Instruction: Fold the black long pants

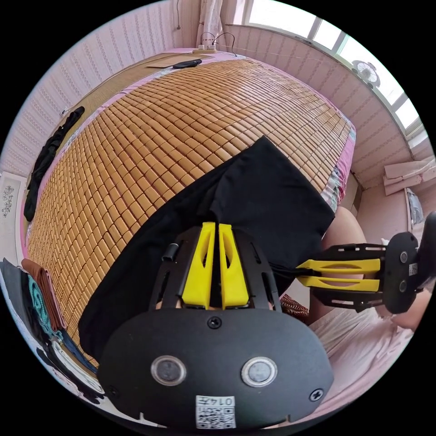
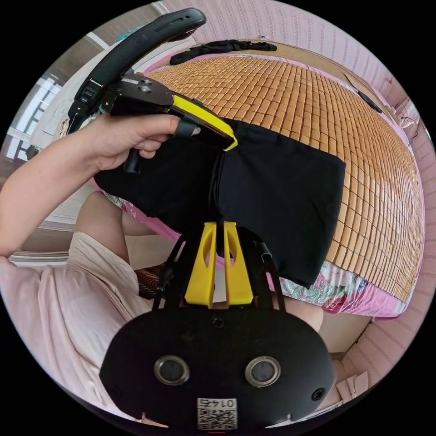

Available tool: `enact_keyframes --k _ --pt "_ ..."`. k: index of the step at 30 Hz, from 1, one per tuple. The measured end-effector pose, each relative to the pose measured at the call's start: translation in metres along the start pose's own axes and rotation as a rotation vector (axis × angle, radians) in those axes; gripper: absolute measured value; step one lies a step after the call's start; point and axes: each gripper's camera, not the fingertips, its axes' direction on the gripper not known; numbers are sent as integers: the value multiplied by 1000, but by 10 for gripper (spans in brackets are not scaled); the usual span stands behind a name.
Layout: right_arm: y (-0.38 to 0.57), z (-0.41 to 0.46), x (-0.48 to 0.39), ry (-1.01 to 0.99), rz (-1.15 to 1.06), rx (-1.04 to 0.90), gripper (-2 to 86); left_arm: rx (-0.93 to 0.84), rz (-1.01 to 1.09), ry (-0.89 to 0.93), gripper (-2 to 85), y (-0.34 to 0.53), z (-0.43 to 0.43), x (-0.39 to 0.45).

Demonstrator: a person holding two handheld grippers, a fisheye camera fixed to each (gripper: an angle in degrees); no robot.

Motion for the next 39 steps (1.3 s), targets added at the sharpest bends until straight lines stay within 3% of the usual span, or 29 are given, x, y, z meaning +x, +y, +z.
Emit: enact_keyframes --k 9,15,19,22,27,34,39 --pt "-18 -60 -40 1 -139 137 16 81 -28 -62 -9 39 -68 -16" --pt "-75 -76 -119 -109 -462 160 20 81 -138 -186 -9 111 -124 -79" --pt "-132 -78 -213 -191 -713 174 32 64 -339 -346 -4 196 -171 -148" --pt "-164 -58 -260 -245 -748 131 71 10 -535 -451 18 261 -180 -198" --pt "-180 -33 -231 -252 -621 33 127 -103 -742 -443 47 326 -145 -236" --pt "-131 -34 -69 -67 -145 18 141 -92 -550 -309 54 305 -79 -162" --pt "-99 -10 -8 -238 129 -84 151 -176 -479 -295 36 282 -31 -132"
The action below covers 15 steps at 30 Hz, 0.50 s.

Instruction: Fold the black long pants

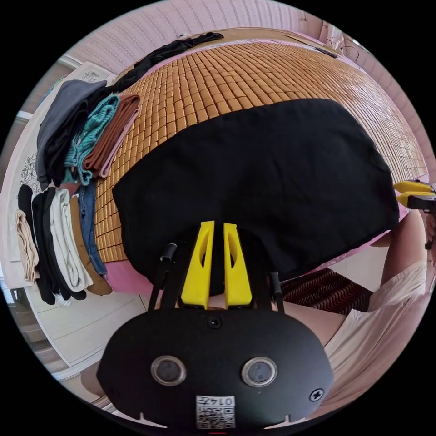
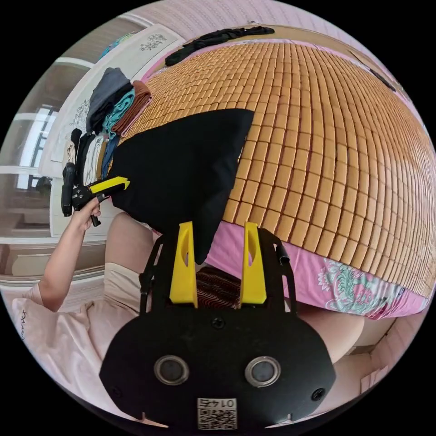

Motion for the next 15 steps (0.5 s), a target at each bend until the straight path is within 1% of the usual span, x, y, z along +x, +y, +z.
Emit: enact_keyframes --k 2,5,8,10,15 --pt "0 9 0 -91 -18 -21 141 0 22 -25 4 -1 9 12" --pt "-8 22 -8 -183 -33 -86 110 14 8 -27 -7 -1 11 15" --pt "-17 18 -17 -188 -49 -61 53 11 -6 -14 -9 -1 12 14" --pt "-23 12 -23 -184 -73 -57 30 12 -18 -3 -9 -2 12 13" --pt "-33 -21 -30 -155 -125 -3 13 30 -15 25 -9 -4 9 20"
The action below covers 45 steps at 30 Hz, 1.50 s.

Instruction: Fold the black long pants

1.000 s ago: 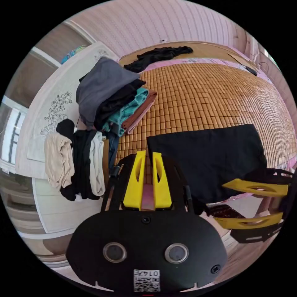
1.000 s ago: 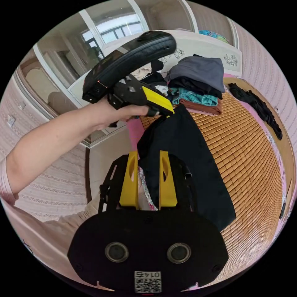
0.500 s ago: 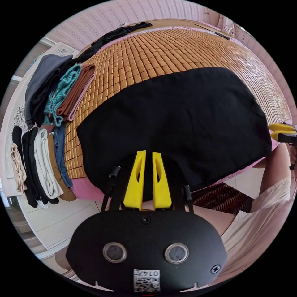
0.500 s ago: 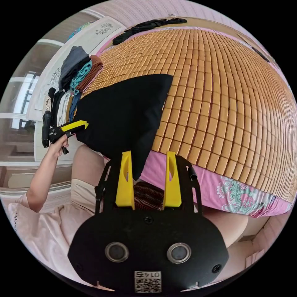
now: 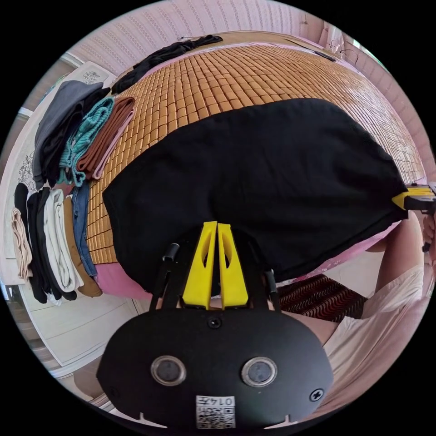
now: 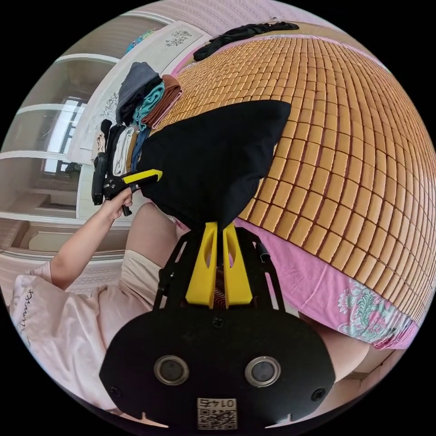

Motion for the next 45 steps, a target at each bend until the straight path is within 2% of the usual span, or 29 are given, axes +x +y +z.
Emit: enact_keyframes --k 6,8,12,15,16,19,23,26,30,31,32,38,41,45 --pt "14 -69 15 160 33 87 8 71 95 196 0 -17 -10 60" --pt "32 -98 34 221 121 114 8 80 184 282 7 -27 -13 104" --pt "59 -110 72 283 308 13 5 99 254 321 20 -38 -16 152" --pt "67 -116 75 497 401 -54 1 98 272 292 43 -41 -23 165" --pt "62 -120 65 533 365 -20 -1 96 285 288 55 -40 -29 168" --pt "20 -113 23 428 127 43 -3 122 358 265 56 -36 -47 187" --pt "-70 -65 -40 407 -173 -39 -4 94 503 215 48 -37 -42 242" --pt "-126 -33 -69 455 -274 -108 -4 80 573 144 24 -38 -30 270" --pt "-168 2 -76 550 -304 -210 -4 80 591 158 -4 -41 -21 283" --pt "-174 23 -68 583 -308 -345 -4 83 599 168 -7 -42 -20 284" --pt "-176 18 -69 577 -309 -250 -5 84 607 172 -8 -43 -18 286" --pt "-196 15 -64 547 -318 -374 -7 88 657 183 -10 -53 -12 300" --pt "-210 2 -64 558 -318 -287 -7 89 658 186 -10 -56 -9 307" --pt "-217 18 -41 535 -255 -333 -6 85 659 192 -10 -62 -7 315"
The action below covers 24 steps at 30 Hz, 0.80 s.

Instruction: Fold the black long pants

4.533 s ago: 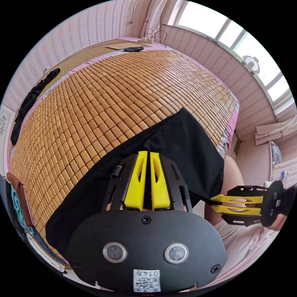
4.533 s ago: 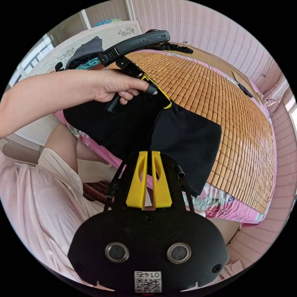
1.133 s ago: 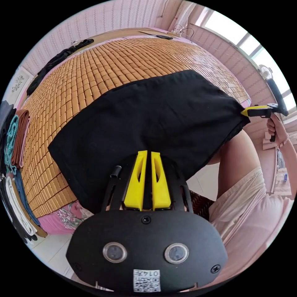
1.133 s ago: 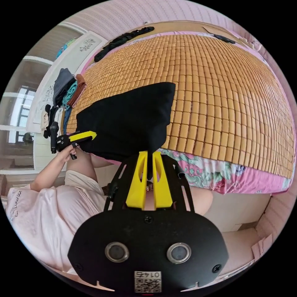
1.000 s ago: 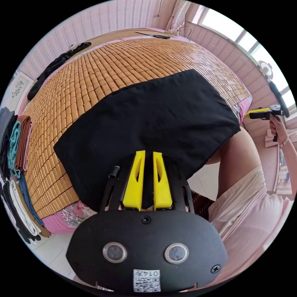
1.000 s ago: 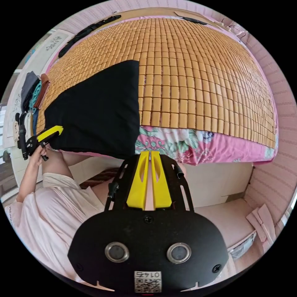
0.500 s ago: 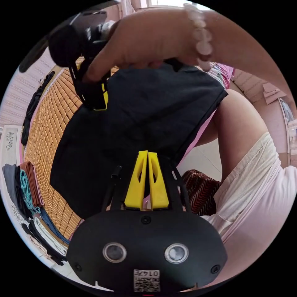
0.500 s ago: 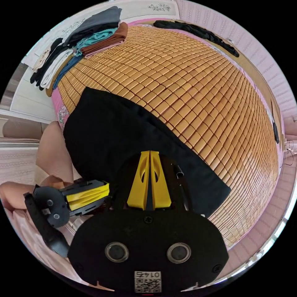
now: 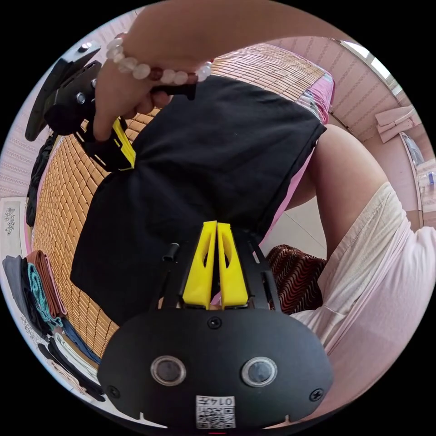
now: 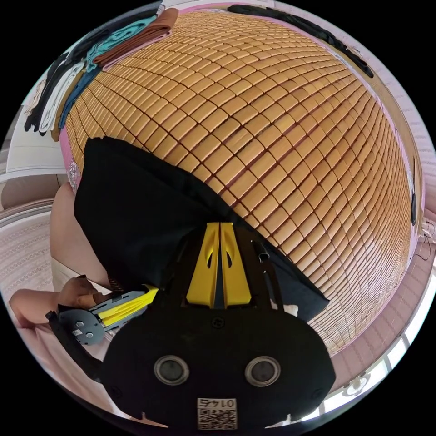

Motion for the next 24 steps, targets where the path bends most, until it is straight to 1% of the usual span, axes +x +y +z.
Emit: enact_keyframes --k 3,6,8,10,11,12,13,14,15,17,19,20,22,24 --pt "9 9 11 -37 26 13 -7 1 5 9 -10 -7 5 1" --pt "30 12 24 -84 32 81 -8 4 1 42 -9 -13 8 -2" --pt "72 3 39 -134 75 254 -9 -1 -15 74 -9 -19 8 -5" --pt "119 -6 55 -171 120 381 -8 -17 -23 95 -7 -24 3 -7" --pt "155 -8 68 -158 171 444 -7 -10 -14 77 -5 -27 -4 -7" --pt "175 -7 75 -143 202 464 -6 -3 -7 61 -3 -30 -9 -7" --pt "214 -2 89 -103 279 491 -4 21 3 32 4 -36 -19 -8" --pt "252 7 103 -64 376 490 2 65 19 20 14 -45 -32 -10" --pt "270 12 109 -55 428 492 4 86 23 17 23 -50 -37 -11" --pt "331 37 125 -119 538 502 54 144 29 15 54 -76 -53 -20" --pt "362 61 131 -192 608 441 109 160 27 9 71 -101 -56 -25" --pt "378 77 132 -237 631 418 130 195 14 -4 78 -117 -58 -27" --pt "398 99 133 -293 660 405 133 238 -1 21 82 -142 -59 -30" --pt "413 117 133 -331 678 398 131 244 -9 49 84 -170 -55 -30"
